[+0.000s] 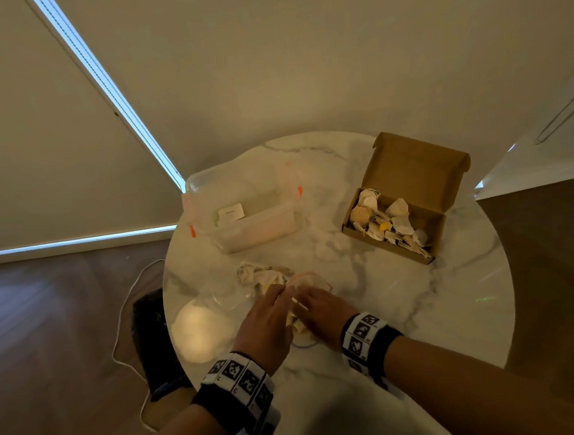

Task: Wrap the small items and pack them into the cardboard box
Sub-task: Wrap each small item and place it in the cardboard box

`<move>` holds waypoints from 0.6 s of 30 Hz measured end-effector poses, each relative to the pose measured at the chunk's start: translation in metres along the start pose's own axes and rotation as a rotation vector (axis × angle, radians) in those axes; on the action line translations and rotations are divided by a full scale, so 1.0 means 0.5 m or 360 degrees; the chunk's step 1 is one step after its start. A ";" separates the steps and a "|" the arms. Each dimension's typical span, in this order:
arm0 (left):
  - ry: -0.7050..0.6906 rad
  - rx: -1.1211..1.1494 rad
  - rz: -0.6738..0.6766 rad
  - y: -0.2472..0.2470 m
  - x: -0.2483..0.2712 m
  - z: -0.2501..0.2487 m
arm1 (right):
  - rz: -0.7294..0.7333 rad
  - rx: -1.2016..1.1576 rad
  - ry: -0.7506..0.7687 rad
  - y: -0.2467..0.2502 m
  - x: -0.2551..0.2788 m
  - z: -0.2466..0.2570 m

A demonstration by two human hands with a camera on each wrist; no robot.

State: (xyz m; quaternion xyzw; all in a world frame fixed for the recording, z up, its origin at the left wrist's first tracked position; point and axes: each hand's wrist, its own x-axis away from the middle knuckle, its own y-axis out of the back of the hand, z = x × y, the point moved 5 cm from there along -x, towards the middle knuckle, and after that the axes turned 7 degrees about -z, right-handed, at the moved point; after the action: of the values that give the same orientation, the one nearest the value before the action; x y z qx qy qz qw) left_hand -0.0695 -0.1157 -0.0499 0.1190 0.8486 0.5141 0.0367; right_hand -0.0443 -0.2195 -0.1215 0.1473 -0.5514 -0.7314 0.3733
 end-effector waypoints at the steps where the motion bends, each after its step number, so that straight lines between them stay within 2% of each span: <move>1: 0.0004 0.0014 -0.0003 0.000 0.000 -0.001 | 0.0072 0.0098 -0.0045 -0.003 -0.008 0.002; 3: 0.0010 0.0035 0.0004 -0.001 0.001 -0.001 | 0.0189 0.0200 -0.0176 -0.001 -0.019 0.002; 5: 0.0023 0.0028 0.0019 -0.003 0.002 -0.001 | 0.0212 0.0248 -0.0224 -0.003 -0.028 0.002; 9: 0.0066 0.0019 0.0058 -0.005 0.003 0.009 | 0.0234 0.0014 -0.0387 -0.016 -0.037 -0.004; 13: 0.0096 0.0020 0.0074 -0.007 0.001 0.024 | 0.0338 -0.0060 -0.0489 -0.018 -0.030 -0.009; 18: 0.0102 0.0034 0.0050 -0.007 -0.007 0.043 | 0.0209 -0.0344 -0.0478 -0.011 -0.009 -0.023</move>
State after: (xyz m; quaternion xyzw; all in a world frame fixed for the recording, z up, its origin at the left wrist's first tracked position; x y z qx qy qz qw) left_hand -0.0629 -0.0997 -0.0634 0.1162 0.8528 0.5092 0.0001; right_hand -0.0362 -0.2236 -0.1313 -0.0407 -0.5275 -0.7742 0.3474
